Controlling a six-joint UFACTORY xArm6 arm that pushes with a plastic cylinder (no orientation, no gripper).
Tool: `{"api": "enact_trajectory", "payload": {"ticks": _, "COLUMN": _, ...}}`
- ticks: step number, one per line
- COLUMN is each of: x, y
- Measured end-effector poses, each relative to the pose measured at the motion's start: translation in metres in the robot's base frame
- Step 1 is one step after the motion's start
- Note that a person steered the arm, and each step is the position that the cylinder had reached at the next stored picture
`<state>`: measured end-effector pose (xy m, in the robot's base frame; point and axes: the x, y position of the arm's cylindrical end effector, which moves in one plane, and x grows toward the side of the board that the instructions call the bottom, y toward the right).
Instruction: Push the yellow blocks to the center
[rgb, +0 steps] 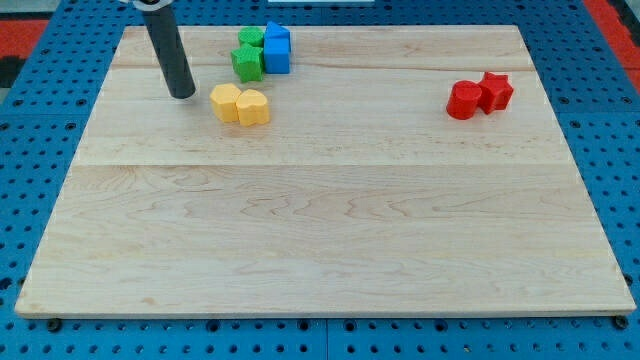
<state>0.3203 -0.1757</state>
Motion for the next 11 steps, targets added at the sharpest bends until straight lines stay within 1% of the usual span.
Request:
{"api": "enact_trajectory", "payload": {"ticks": 1, "x": -0.007, "y": 0.008}}
{"api": "enact_trajectory", "payload": {"ticks": 3, "x": 0.015, "y": 0.035}}
{"api": "enact_trajectory", "payload": {"ticks": 5, "x": 0.026, "y": 0.068}}
{"api": "enact_trajectory", "payload": {"ticks": 6, "x": 0.03, "y": 0.072}}
{"api": "enact_trajectory", "payload": {"ticks": 7, "x": 0.042, "y": 0.072}}
{"api": "enact_trajectory", "payload": {"ticks": 8, "x": 0.062, "y": 0.092}}
{"api": "enact_trajectory", "payload": {"ticks": 9, "x": 0.072, "y": 0.113}}
{"api": "enact_trajectory", "payload": {"ticks": 11, "x": 0.072, "y": 0.156}}
